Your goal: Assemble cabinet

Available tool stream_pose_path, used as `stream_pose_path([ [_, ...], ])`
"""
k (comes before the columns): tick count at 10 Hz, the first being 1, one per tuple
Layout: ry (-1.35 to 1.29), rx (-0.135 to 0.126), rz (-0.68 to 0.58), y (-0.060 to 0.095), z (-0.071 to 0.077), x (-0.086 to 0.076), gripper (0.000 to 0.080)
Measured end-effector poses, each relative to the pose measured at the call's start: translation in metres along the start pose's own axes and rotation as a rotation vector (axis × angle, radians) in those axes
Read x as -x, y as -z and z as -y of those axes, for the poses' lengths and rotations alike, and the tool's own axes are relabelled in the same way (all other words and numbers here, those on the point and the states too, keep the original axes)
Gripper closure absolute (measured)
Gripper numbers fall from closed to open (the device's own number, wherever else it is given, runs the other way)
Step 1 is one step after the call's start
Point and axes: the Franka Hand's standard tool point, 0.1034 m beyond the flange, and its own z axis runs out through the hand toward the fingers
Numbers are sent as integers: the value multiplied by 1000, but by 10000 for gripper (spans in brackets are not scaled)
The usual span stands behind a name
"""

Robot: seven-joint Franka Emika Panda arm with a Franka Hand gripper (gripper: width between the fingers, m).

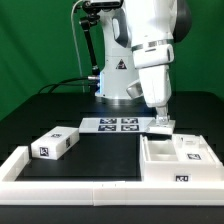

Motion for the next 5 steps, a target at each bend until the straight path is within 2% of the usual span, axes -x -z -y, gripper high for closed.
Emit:
stream_pose_path([
  [2,-3,2,-1,0,-4,0,729],
  [5,20,-16,2,-5,-2,0,729],
])
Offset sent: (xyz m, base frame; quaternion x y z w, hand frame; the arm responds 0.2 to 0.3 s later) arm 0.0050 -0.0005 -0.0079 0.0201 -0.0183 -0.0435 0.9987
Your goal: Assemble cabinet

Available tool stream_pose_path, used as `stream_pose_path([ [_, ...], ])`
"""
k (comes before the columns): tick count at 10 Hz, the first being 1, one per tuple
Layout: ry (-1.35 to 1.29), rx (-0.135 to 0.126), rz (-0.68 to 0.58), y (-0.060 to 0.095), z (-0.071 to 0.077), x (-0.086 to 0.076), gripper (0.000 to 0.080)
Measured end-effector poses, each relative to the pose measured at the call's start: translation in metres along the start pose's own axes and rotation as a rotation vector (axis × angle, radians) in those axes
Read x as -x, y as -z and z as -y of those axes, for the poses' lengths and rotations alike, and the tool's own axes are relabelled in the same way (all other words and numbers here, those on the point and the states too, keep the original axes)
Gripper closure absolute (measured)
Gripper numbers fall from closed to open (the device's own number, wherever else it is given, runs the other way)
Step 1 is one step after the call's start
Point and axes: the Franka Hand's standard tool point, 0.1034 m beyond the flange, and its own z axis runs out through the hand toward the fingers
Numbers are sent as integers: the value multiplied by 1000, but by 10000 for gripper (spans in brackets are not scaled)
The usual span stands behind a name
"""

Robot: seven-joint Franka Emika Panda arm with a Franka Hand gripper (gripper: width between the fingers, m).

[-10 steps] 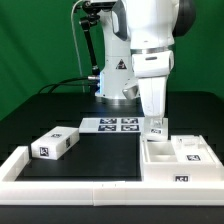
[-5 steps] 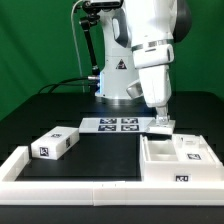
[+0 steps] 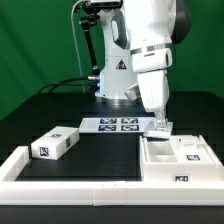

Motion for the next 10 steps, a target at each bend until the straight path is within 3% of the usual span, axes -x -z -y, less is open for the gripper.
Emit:
stream_pose_path([
  [2,-1,-5,2,0,0,1,729],
  [5,2,-52,29,-2,0,13,729],
  [10,2,-56,33,0,-7,12,729],
])
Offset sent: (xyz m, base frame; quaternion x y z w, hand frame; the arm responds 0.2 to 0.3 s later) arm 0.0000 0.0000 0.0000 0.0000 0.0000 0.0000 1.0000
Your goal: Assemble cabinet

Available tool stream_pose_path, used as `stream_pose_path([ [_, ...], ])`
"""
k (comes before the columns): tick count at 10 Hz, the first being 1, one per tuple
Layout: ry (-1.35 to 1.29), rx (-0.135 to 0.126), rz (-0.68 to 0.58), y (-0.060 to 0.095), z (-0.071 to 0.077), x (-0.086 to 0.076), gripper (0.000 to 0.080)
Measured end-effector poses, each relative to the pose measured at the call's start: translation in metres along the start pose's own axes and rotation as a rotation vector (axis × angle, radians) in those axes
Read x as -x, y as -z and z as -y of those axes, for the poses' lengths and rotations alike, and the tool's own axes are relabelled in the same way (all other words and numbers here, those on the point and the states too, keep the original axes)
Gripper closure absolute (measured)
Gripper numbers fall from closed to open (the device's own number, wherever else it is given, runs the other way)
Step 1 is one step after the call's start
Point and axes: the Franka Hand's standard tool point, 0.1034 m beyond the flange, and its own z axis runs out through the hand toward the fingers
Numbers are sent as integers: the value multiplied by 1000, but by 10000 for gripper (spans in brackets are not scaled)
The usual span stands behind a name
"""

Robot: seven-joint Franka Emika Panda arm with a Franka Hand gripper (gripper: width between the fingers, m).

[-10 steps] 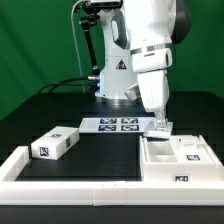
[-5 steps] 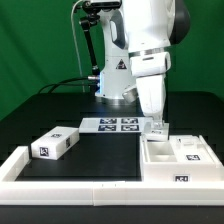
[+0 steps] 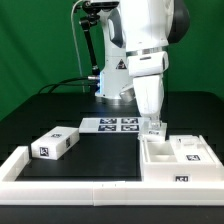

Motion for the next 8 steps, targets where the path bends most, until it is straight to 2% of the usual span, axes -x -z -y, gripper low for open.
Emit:
stream_pose_path([
  [3,43,-10,1,0,1,6,729],
  [8,55,-15,4,3,0,1,729],
])
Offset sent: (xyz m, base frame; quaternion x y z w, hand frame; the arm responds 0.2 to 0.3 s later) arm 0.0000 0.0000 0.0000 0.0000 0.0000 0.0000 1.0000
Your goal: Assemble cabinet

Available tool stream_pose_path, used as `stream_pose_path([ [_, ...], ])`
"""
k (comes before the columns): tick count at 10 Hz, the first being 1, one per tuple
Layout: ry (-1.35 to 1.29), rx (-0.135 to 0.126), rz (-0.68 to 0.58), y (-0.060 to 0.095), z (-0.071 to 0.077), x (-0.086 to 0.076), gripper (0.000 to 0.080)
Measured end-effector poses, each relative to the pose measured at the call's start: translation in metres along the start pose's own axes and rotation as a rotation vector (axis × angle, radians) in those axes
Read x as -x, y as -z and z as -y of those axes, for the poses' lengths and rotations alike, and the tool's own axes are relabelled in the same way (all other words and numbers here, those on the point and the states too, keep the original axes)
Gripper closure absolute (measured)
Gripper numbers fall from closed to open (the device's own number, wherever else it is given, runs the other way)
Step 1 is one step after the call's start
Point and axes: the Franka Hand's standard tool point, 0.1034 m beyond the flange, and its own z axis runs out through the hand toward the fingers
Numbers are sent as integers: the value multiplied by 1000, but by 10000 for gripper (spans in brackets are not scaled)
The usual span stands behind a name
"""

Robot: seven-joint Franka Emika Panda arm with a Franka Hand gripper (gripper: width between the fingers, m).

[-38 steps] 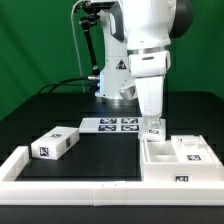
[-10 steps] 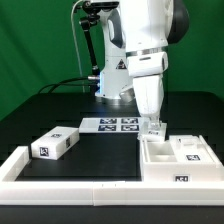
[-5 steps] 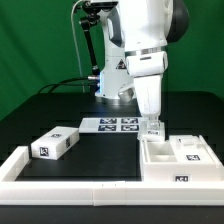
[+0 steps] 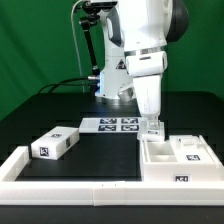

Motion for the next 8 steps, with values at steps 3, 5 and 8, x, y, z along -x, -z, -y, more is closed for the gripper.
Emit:
stream_pose_path([
  [3,1,2,-3,1,-1,-5,729],
  [5,-3,-1,-4,0,0,-3,729],
  [8,-1,-17,-2,-3,-1,-2,729],
])
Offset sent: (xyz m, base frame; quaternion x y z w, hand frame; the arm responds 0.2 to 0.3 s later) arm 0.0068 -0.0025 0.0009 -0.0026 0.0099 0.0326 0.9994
